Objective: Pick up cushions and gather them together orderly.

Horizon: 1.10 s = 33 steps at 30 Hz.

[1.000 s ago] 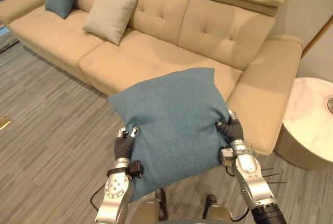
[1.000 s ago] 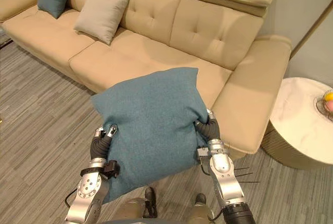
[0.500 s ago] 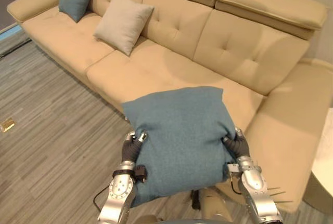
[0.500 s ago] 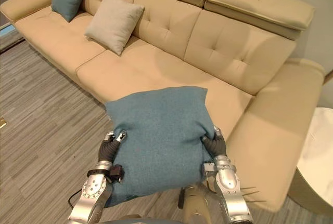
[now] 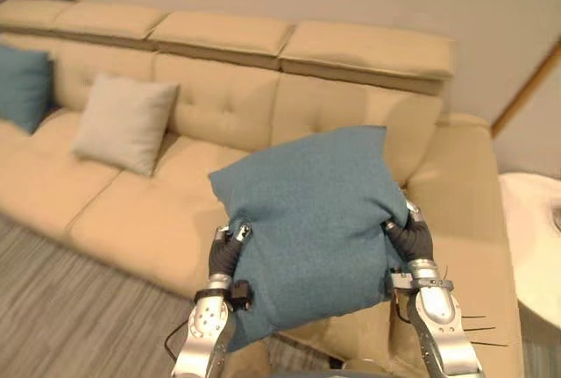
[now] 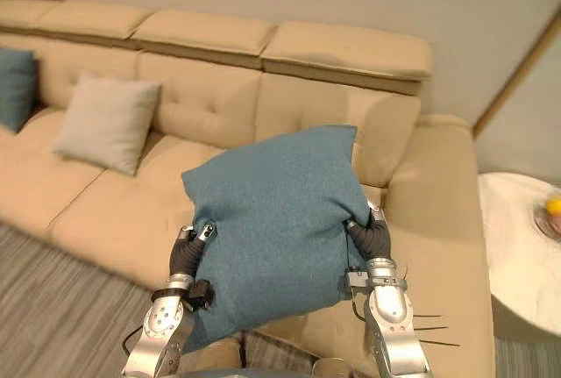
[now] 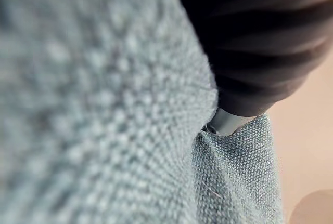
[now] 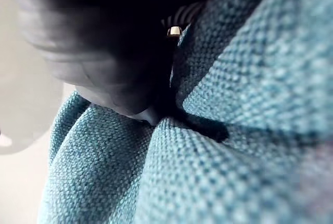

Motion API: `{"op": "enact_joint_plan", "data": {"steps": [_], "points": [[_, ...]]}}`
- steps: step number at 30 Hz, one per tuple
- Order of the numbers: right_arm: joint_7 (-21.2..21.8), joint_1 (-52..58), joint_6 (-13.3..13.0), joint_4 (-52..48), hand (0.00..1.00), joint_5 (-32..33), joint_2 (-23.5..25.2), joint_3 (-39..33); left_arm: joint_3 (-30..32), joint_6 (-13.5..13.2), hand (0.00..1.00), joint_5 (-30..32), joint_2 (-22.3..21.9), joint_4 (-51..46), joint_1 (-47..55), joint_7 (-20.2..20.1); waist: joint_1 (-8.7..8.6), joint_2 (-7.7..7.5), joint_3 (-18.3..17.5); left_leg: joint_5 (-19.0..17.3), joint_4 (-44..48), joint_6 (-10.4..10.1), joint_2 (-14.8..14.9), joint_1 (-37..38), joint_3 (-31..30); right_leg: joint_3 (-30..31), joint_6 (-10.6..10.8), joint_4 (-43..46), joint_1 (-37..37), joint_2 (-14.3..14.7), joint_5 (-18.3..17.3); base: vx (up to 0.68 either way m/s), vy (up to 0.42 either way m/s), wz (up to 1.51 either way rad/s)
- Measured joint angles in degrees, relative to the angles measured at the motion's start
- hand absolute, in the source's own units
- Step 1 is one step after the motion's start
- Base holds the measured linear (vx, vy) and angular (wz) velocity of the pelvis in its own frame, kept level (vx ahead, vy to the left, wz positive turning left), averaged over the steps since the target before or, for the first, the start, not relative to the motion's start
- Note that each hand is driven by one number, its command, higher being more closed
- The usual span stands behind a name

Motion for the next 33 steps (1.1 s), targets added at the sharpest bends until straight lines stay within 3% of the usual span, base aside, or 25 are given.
{"op": "enact_joint_plan", "data": {"steps": [2,4,5,7,9,16,20,24,29,33], "points": [[0.04,-0.41,0.0,0.44,1.0,-1.24,0.06,0.34,0.01,0.28,1.0,0.23,0.68,0.0,0.46,-0.01,0.04,-0.93,-0.23,-0.42,0.34,1.48,-0.53,1.14,4.72,1.48,1.88,-1.74,-0.45,-1.46,1.8,0.12,0.249,-1.15],[0.07,-3.88,-0.01,4.83,1.0,-1.54,0.03,2.07,1.9,0.3,1.0,0.47,1.27,0.0,0.58,-0.04,0.52,-0.89,-0.24,-0.49,0.1,1.65,-0.56,2.62,8.54,1.57,1.58,-3.24,-1.42,-2.03,4.88,0.07,0.146,-1.15],[0.08,-5.12,-0.01,6.36,1.0,-1.54,0.07,2.74,2.58,0.3,1.0,0.47,1.37,0.0,0.57,-0.02,0.53,-0.82,-0.29,-0.49,-0.6,1.66,-0.4,3.14,9.65,-0.08,1.13,-3.52,-1.85,-2.1,5.68,0.04,0.069,-1.07],[0.08,-8.18,0.0,9.78,1.0,-1.57,0.07,4.87,4.58,0.3,1.0,0.55,1.97,0.52,0.43,0.02,0.64,-0.77,-0.32,0.03,-4.01,2.44,-0.24,4.93,12.78,-10.1,-0.47,-4.72,-2.86,-2.8,7.24,0.01,0.016,-0.8],[0.08,-9.02,0.0,11.46,1.0,-1.67,0.08,5.38,4.92,0.31,1.0,1.3,1.99,1.07,0.54,0.12,0.65,-0.7,-0.33,0.3,-5.64,2.75,-0.29,5.87,13.54,-12.83,-1.24,-6.05,-2.62,-2.59,7.88,0.0,-0.035,-0.37],[-0.61,-13.87,0.02,17.82,1.0,-5.21,-0.2,6.82,5.9,0.43,1.0,5.4,1.94,6.18,-2.81,2.2,0.67,-0.43,-0.49,2.7,-9.7,1.7,-0.27,5.88,13.19,-13.34,-3.17,-12.29,-2.0,-2.03,11.34,-0.04,-0.055,-0.08],[-4.53,-22.97,0.09,22.07,1.0,-7.61,-0.16,8.12,6.37,1.24,1.0,6.32,4.04,11.6,-13.04,6.55,0.98,-0.37,1.05,4.65,-9.65,1.25,-0.08,0.82,11.88,-15.12,-3.82,-14.25,-5.6,-1.98,13.97,-0.12,-0.095,0.1],[-10.36,-36.97,0.21,26.75,1.0,-8.7,-0.01,7.82,7.77,1.74,1.0,8.23,6.71,15.91,-28.94,11.28,2.52,-0.42,6.67,6.03,-6.45,1.25,0.92,-7.15,11.14,-15.98,-3.39,-14.19,-11.85,-1.44,17.6,-0.18,-0.083,0.03],[-14.5,-44.62,1.24,26.74,1.0,-10.72,0.05,3.47,7.69,3.28,1.0,10.29,8.83,20.91,-45.12,14.34,3.88,-0.36,9.58,6.07,-2.4,1.19,2.16,-13.85,8.14,-19.25,-3.41,-12.39,-16.17,-0.66,18.18,-0.14,-0.051,0.22],[-18.9,-57.6,1.54,26.79,1.0,-12.86,0.03,-1.75,5.47,3.84,1.0,10.61,13.97,28.01,-64.84,17.61,3.97,-0.63,13.55,7.04,-1.35,1.5,2.25,-18.5,7.06,-20.42,-3.57,-11.34,-20.13,-1.03,18.78,-0.12,-0.027,0.16]]}}
